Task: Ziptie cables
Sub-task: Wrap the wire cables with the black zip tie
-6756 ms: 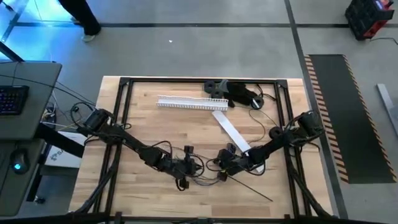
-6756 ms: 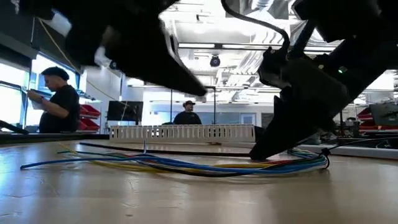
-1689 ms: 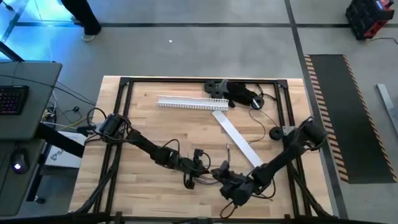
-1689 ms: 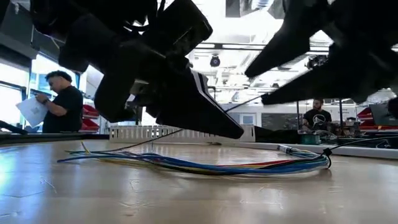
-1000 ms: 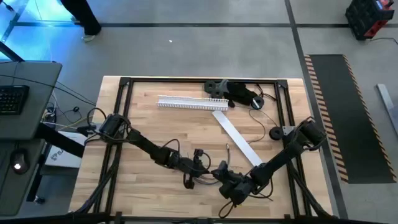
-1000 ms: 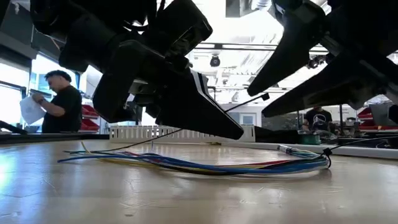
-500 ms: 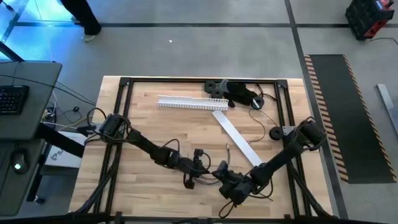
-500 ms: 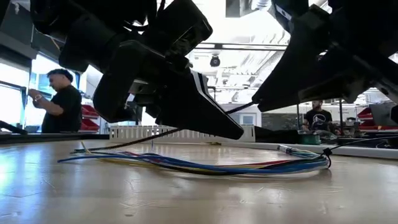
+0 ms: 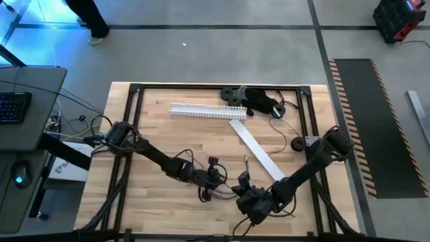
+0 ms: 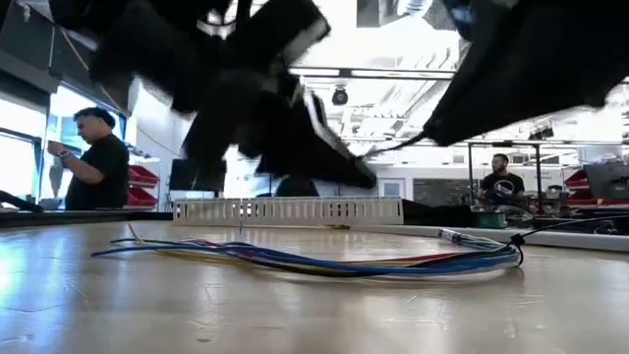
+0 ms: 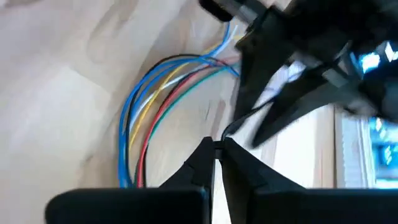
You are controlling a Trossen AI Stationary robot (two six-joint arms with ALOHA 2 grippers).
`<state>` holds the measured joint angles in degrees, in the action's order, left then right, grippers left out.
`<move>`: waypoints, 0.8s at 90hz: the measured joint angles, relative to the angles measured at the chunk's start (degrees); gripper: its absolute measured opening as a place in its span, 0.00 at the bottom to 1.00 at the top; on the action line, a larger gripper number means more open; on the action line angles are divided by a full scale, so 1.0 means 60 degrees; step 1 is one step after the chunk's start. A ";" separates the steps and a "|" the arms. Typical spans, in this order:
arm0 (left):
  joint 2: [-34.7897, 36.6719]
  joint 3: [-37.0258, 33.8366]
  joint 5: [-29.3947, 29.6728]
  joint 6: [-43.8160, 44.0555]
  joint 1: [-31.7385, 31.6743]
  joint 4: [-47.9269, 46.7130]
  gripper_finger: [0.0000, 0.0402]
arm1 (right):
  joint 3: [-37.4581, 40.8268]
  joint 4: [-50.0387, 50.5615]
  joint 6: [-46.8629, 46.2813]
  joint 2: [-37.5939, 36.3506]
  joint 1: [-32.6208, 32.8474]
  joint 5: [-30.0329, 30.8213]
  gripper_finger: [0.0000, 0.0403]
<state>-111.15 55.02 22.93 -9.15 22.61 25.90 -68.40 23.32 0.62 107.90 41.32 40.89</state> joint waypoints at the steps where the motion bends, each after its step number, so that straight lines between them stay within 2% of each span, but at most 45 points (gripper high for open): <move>1: 0.0082 0.0000 0.0049 -0.0001 0.0019 -0.0047 0.25 | -0.0093 0.0207 -0.0112 0.0000 0.0030 0.0001 0.00; 21: 0.1553 0.0000 0.0814 0.0107 0.0811 -0.1032 0.42 | -0.2869 0.4742 -0.2230 0.0000 0.0941 -0.0054 0.00; 45: 0.2009 0.0000 0.1265 0.0435 0.2227 -0.1923 0.44 | -0.6911 0.8880 -0.3675 -0.0011 0.2415 -0.0594 0.00; 60: 0.1481 0.0000 0.1362 0.0766 0.2476 -0.1840 0.44 | -0.8392 1.0194 -0.5077 -0.0011 0.3261 -0.1297 0.00; 72: 0.0862 0.0000 0.1519 0.0772 0.2140 -0.1922 0.44 | -0.8741 1.0461 -0.6207 -0.0011 0.3619 -0.1556 0.00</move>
<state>-105.98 55.02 32.05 -4.52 35.45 14.37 -120.85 86.09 -36.62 107.83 63.04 31.56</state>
